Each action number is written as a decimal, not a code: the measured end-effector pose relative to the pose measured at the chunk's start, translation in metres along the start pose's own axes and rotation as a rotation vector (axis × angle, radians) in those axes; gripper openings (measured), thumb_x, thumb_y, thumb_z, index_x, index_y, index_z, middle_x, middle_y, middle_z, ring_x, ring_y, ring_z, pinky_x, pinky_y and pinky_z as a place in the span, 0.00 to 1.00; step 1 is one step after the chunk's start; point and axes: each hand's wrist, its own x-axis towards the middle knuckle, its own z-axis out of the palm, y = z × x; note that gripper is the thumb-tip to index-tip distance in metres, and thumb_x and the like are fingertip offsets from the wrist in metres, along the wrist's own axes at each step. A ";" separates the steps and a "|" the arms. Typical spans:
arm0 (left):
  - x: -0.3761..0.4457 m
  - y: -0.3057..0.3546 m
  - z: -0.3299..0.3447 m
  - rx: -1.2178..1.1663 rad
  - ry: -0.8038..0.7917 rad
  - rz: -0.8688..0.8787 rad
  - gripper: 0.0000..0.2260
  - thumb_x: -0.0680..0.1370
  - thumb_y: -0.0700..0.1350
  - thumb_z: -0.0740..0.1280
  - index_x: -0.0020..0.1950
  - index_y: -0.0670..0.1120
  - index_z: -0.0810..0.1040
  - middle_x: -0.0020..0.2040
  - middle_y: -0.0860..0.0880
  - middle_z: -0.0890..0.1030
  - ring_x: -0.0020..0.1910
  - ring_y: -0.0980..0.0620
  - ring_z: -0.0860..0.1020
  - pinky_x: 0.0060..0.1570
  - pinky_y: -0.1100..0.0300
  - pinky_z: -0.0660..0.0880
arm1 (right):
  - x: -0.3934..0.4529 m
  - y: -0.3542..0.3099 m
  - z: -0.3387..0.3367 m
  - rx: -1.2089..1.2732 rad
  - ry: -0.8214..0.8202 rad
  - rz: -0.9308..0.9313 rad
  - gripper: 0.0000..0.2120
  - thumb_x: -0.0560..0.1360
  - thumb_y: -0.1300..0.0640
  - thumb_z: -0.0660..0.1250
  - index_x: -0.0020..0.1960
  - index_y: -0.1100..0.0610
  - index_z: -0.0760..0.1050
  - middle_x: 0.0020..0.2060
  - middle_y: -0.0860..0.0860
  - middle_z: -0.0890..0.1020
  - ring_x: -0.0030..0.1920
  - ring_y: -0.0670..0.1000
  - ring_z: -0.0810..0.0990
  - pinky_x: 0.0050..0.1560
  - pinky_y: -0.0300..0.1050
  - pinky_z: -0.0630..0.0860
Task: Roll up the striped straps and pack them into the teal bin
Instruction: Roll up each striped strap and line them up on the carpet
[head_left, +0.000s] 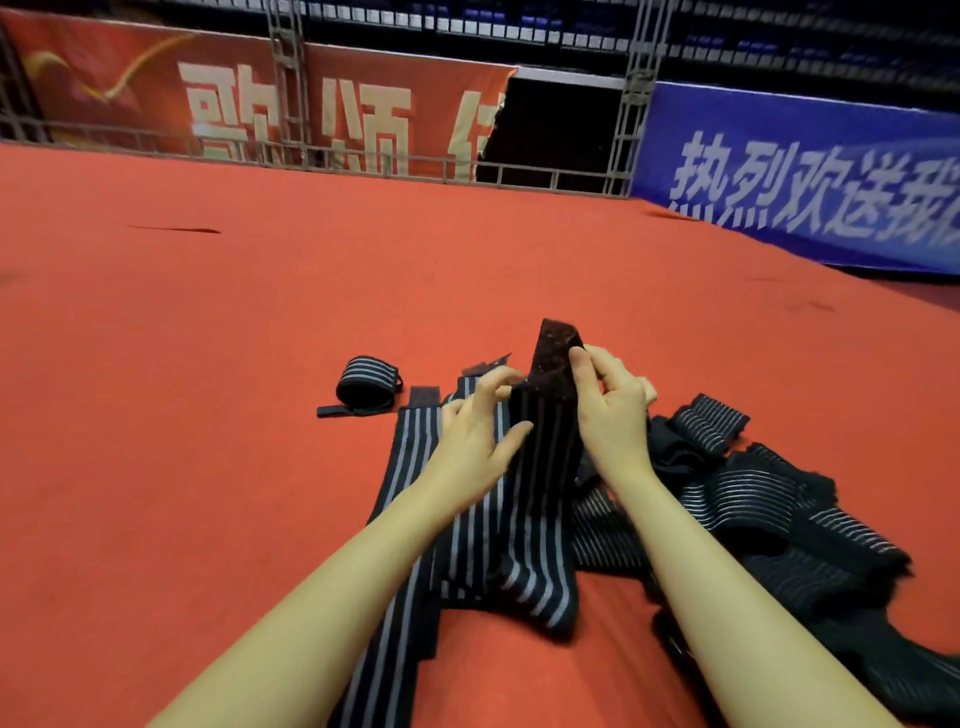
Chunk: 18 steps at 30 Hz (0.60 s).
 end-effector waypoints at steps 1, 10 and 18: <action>0.004 0.002 -0.001 -0.006 0.042 0.023 0.20 0.80 0.43 0.64 0.62 0.62 0.58 0.55 0.59 0.71 0.59 0.60 0.67 0.57 0.59 0.58 | 0.003 -0.004 -0.002 0.006 0.002 -0.017 0.07 0.81 0.49 0.59 0.46 0.41 0.74 0.43 0.46 0.81 0.50 0.42 0.73 0.56 0.36 0.53; 0.037 0.018 -0.016 0.249 0.402 0.281 0.07 0.75 0.43 0.64 0.49 0.50 0.80 0.42 0.55 0.81 0.41 0.54 0.76 0.45 0.59 0.58 | -0.001 -0.007 -0.017 -0.140 0.245 -0.178 0.09 0.76 0.52 0.65 0.54 0.53 0.75 0.46 0.43 0.72 0.48 0.43 0.67 0.52 0.42 0.57; 0.053 0.045 -0.040 0.252 0.371 0.410 0.11 0.75 0.45 0.63 0.54 0.49 0.82 0.47 0.55 0.83 0.48 0.57 0.76 0.48 0.60 0.57 | -0.013 -0.023 -0.001 -0.252 -0.037 -0.271 0.26 0.75 0.41 0.58 0.70 0.50 0.68 0.65 0.43 0.73 0.65 0.42 0.68 0.60 0.46 0.54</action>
